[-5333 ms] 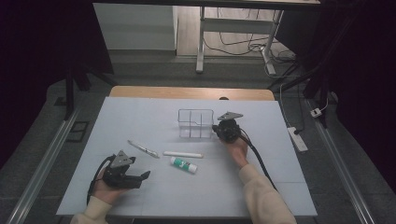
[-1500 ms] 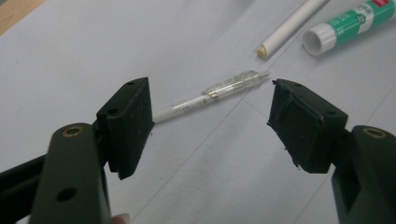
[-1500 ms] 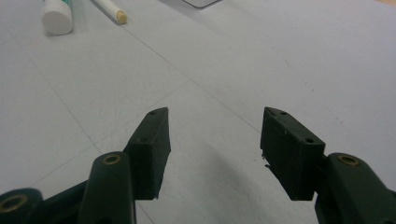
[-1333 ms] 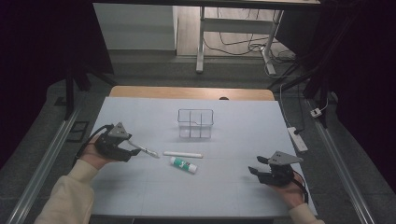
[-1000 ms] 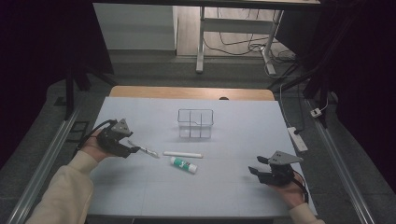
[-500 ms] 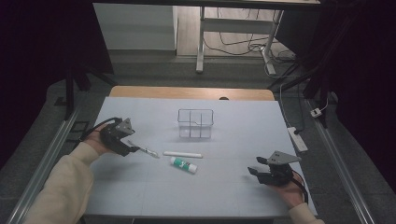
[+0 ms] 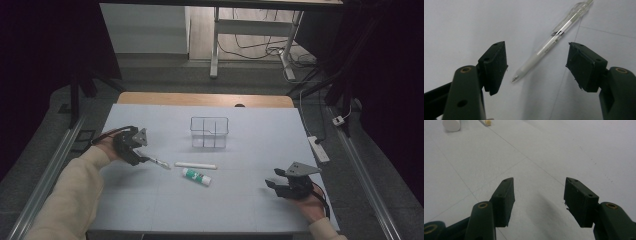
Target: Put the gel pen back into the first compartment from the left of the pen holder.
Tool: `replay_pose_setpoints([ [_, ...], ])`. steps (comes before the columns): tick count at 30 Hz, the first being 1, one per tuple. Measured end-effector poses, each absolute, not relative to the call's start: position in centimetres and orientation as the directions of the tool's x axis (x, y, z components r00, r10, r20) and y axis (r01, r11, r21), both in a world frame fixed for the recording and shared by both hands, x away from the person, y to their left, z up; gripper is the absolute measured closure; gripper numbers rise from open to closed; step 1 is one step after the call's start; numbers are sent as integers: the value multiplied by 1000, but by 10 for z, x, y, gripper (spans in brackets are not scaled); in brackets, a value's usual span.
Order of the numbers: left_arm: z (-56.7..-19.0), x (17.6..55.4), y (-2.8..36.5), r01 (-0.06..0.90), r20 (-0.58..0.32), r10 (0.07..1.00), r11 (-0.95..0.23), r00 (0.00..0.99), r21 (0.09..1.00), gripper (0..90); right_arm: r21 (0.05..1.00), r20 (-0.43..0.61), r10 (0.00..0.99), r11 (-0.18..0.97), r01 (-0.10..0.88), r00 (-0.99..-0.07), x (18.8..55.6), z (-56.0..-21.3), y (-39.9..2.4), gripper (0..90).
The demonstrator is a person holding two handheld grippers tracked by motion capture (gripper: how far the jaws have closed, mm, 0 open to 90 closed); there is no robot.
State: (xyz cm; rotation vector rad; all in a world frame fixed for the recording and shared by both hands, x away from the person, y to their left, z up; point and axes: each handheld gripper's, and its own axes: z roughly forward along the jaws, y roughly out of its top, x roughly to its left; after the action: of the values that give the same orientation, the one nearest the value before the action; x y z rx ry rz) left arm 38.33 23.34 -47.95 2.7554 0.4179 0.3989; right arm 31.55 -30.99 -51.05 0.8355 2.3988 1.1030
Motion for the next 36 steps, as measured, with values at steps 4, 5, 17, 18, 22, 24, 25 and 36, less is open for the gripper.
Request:
replay_pose_setpoints([
  [4,-484,388,233,210,218,291,-920,931,332,322,774,-81,648,520,362,-758,316,-511,-309,413],
  [5,-485,389,233,202,215,280,-924,936,324,323,775,-78,647,518,362,-759,316,-511,-309,413],
  [17,-500,401,235,169,160,225,-938,961,303,376,770,-78,646,523,366,-759,317,-513,-309,412],
  [18,-501,402,236,169,153,222,-939,963,301,386,770,-77,646,523,367,-759,317,-513,-309,412],
  [22,-503,406,236,155,134,201,-943,970,295,432,768,-75,646,524,370,-759,317,-514,-309,412],
  [24,-504,408,236,150,124,194,-944,973,295,454,765,-76,645,527,370,-760,317,-514,-308,412],
  [25,-505,409,236,144,121,186,-946,975,290,462,765,-76,645,527,370,-760,317,-514,-308,412],
  [36,-510,415,234,72,79,95,-966,992,249,649,755,-72,647,533,383,-759,319,-517,-307,411],
])
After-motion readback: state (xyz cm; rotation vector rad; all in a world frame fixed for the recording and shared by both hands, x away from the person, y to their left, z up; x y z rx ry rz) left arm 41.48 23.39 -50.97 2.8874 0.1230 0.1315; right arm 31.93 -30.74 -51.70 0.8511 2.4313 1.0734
